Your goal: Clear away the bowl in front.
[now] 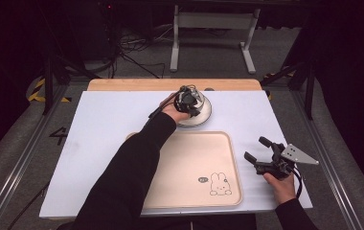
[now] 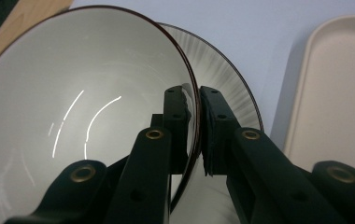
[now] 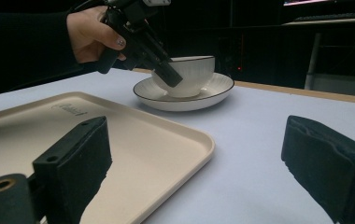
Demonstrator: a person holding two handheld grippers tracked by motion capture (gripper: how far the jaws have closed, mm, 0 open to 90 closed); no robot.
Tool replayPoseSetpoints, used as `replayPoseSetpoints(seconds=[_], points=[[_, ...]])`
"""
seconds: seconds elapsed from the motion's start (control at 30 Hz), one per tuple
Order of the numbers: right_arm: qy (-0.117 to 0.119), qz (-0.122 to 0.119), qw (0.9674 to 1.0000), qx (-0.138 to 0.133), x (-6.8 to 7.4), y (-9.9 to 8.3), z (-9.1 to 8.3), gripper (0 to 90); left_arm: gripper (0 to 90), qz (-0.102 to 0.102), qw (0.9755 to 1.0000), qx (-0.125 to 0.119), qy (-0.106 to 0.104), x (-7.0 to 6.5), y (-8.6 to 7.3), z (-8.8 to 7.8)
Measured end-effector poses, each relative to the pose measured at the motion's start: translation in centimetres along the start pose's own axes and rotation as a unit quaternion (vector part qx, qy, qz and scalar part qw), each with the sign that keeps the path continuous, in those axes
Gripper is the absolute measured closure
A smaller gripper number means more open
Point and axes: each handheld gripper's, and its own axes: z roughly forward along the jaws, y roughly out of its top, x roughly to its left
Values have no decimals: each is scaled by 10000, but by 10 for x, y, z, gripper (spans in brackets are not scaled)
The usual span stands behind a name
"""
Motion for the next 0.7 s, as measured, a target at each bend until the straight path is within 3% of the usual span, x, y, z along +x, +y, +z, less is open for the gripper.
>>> replayPoseSetpoints(seconds=[0.23, 0.53, 0.7], points=[[0, 2, 10000, 2, 0, 0, 0, 87, 794, 124, 9999, -15, -41, -5, 5, -11], [-6, 1, 10000, 3, 0, 0, 0, 87, 795, 137, 9998, -107, -30, -7, 8, -24], [-4, 3, 10000, 2, 0, 0, 0, 87, 796, 292, 9995, 83, -40, -13, 12, -31]])
